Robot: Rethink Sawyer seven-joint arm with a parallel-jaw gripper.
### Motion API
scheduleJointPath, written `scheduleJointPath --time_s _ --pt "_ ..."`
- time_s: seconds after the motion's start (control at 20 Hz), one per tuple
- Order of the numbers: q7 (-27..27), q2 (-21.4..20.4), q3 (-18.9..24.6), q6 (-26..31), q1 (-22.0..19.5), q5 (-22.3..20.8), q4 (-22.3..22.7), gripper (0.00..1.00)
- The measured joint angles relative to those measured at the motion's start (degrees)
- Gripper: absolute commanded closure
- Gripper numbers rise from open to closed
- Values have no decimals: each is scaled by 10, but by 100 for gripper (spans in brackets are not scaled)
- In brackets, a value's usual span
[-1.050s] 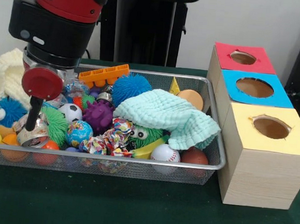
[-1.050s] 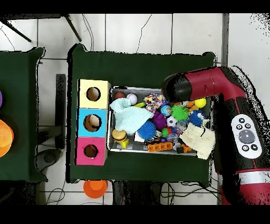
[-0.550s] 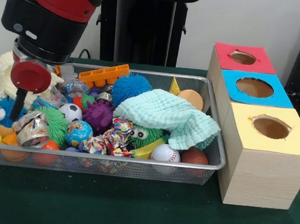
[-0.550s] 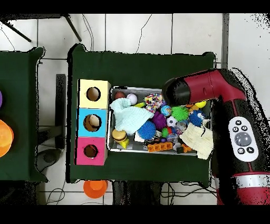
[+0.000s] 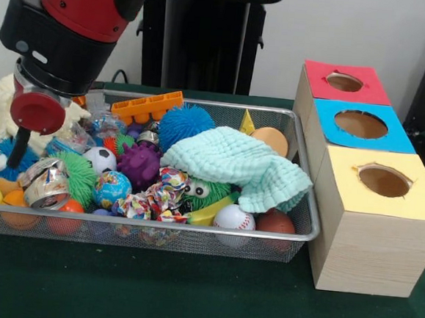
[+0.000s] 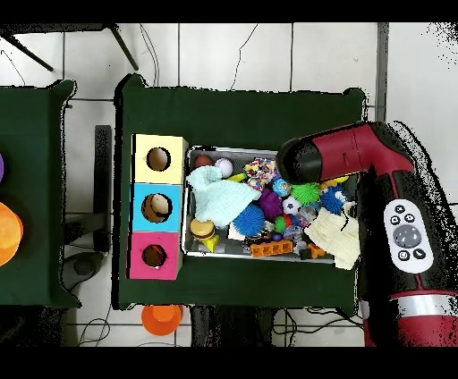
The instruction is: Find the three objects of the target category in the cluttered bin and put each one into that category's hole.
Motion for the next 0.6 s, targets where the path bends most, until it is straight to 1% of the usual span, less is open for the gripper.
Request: scheduleJointPath --time_s 0.6 --pt "0 49 -23 0 9 0 -3 0"
